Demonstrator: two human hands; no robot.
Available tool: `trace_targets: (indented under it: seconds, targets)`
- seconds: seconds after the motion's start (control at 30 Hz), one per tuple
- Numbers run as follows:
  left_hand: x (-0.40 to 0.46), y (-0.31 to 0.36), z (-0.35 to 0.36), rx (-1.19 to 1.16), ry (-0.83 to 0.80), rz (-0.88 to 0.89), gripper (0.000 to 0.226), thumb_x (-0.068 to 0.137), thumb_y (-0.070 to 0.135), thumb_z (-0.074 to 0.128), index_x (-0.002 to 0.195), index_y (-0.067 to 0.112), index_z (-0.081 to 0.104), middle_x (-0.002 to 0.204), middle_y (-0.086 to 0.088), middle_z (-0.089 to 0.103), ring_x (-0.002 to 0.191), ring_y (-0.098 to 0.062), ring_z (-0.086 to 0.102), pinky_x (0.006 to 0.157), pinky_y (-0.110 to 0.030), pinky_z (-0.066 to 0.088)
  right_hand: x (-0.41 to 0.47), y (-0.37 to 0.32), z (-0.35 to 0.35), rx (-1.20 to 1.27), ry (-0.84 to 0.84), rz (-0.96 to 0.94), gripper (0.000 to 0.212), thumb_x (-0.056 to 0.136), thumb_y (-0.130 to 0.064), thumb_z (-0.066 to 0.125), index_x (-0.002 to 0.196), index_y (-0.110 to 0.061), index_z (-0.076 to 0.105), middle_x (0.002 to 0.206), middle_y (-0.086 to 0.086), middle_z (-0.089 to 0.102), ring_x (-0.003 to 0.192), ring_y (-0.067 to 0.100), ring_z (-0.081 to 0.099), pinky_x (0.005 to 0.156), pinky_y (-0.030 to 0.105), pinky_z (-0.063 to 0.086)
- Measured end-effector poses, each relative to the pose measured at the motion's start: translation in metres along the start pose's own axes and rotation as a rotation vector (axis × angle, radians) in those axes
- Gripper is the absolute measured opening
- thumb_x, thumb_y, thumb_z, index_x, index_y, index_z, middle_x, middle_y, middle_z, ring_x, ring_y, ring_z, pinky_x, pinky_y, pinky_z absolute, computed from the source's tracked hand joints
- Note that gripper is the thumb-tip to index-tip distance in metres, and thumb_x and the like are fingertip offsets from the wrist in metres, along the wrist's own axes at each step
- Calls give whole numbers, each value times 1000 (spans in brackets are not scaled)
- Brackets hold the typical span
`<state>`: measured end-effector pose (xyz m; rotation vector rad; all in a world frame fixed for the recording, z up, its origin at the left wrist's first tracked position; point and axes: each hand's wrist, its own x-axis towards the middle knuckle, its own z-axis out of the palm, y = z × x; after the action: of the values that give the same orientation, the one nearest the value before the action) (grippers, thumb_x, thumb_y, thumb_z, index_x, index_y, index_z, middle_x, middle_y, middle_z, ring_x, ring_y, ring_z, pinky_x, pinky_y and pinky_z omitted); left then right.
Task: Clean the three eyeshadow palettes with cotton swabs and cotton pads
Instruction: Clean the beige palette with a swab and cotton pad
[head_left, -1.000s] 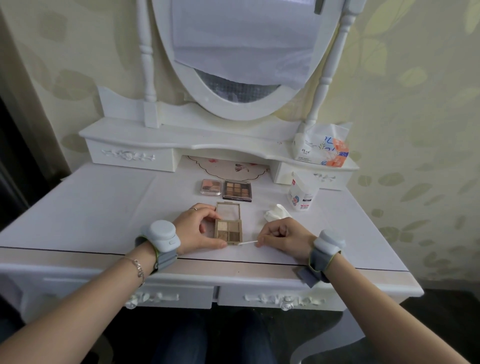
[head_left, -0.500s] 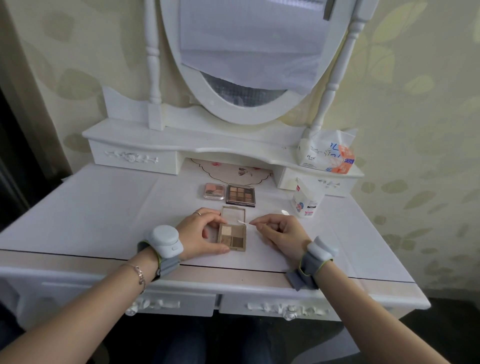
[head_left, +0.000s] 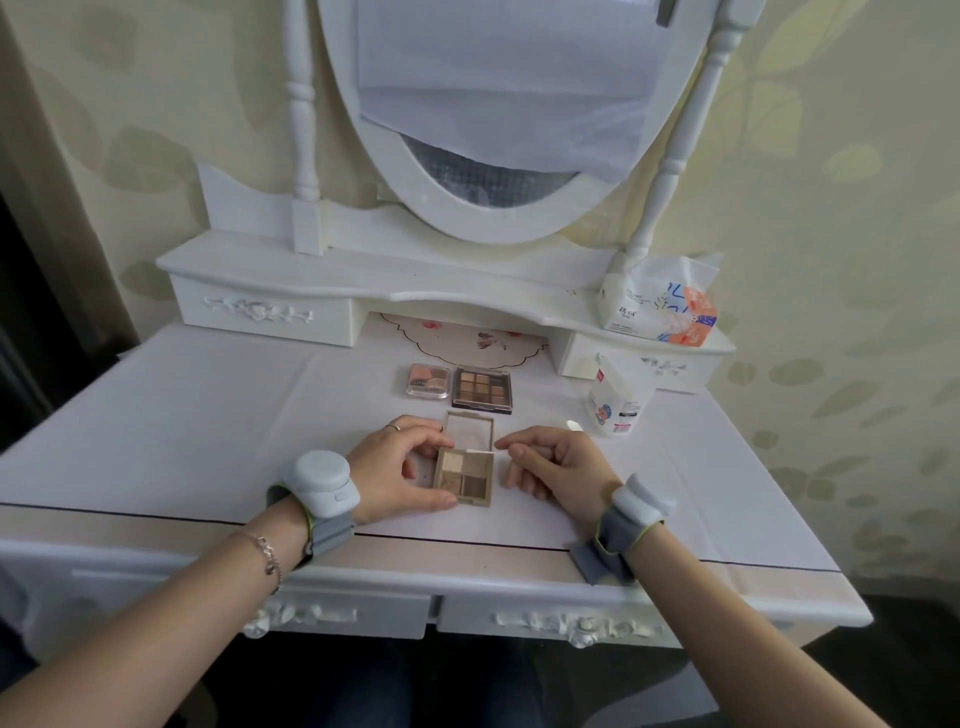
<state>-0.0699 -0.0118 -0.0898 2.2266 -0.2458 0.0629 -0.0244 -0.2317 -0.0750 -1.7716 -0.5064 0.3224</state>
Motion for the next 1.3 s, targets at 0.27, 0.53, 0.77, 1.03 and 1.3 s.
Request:
trace_targets:
  seconds: [0.27,0.53,0.77,1.03,1.3]
  targets:
    - [0,0,1,13,1,-10,67,54,44,81,114,23,60,122,13,43,79,21,49,67,-4,41,0,5,-1,-142,30,-41,21,91,-4,56,81,-18,68,45,-6,53,45,15,36,47,19,31]
    - [-1,2,0,10,2,-9,80,42,59,69,113,24,61,123,14,44,81,21,48,66,-4,40,-2,5,2,-156,41,-60,22,89,-4,58,79,-21,69,45,0,43,40,6,30,42,14,27]
    - [-1,2,0,29,9,-21,69,51,44,81,114,23,61,126,11,45,74,20,49,67,-6,41,-6,3,2,-145,9,-32,13,87,-2,61,84,-7,72,38,-13,38,39,2,25,43,11,22]
    - [-1,3,0,6,3,-21,83,39,62,65,112,24,61,123,14,44,76,20,50,66,-5,42,-12,0,3,-29,-28,-1,25,86,0,61,74,-18,72,44,-8,41,44,4,26,44,14,21]
    - [-2,5,0,-10,11,-22,83,38,62,64,111,24,62,119,17,44,81,19,51,65,-5,41,-14,-6,2,-69,-95,7,21,86,2,60,75,-13,72,44,-4,40,40,1,25,41,10,22]
